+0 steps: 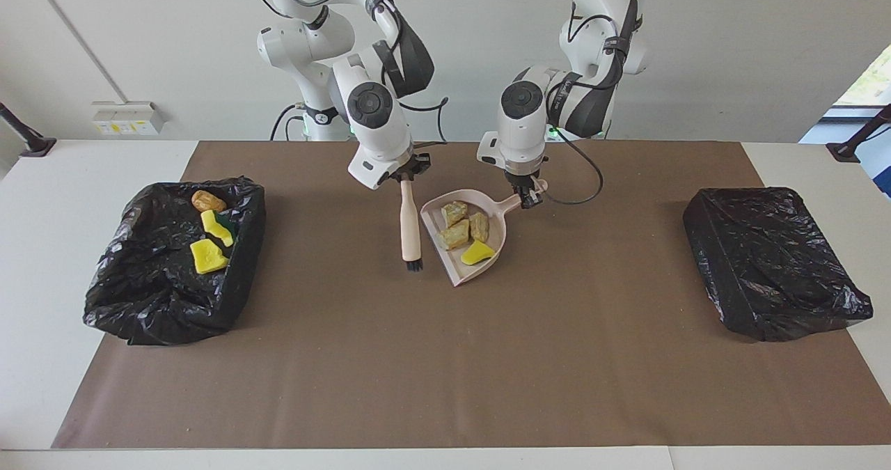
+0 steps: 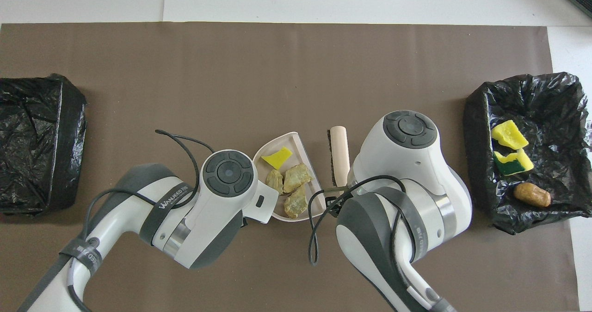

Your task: Sweep and dump trash in bin

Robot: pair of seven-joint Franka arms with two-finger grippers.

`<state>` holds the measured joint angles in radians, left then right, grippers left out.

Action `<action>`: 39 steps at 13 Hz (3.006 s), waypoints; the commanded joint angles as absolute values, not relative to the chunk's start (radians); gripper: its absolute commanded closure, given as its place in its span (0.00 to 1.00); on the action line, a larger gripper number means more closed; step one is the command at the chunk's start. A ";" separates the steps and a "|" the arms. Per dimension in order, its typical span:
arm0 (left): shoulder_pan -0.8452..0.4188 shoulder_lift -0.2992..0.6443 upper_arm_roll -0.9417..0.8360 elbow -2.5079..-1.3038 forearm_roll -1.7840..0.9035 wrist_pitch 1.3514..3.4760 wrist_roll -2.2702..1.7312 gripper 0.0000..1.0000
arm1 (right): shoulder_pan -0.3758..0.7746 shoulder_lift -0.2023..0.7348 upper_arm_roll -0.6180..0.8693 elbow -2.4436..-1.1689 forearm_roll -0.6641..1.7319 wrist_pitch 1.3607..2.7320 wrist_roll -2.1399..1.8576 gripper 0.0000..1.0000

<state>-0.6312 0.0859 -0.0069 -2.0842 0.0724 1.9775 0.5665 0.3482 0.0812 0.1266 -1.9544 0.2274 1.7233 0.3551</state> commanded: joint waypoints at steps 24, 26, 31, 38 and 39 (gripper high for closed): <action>0.391 0.093 -0.003 -1.640 0.124 1.988 1.663 1.00 | 0.621 -0.022 0.138 -2.309 0.301 2.019 0.670 0.68; 0.414 0.141 -0.003 -1.617 0.281 2.025 1.661 1.00 | 0.608 0.000 0.137 -2.292 0.301 2.020 0.660 0.00; 0.446 0.164 0.002 -1.627 0.489 2.108 1.651 1.00 | 0.517 0.002 0.126 -2.162 0.249 1.996 0.615 0.00; 0.425 0.138 0.002 -1.684 0.797 2.074 1.563 1.00 | 0.351 -0.017 0.126 -1.985 0.112 1.895 0.497 0.00; 0.410 0.138 0.002 -1.678 0.825 2.037 1.543 1.00 | 0.330 -0.017 0.126 -1.953 0.109 1.867 0.499 0.00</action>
<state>0.4255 0.1629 0.0055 -1.6618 0.7615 2.0789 1.5830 0.3625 -0.0161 0.1188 -2.0044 0.1327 1.9153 0.5132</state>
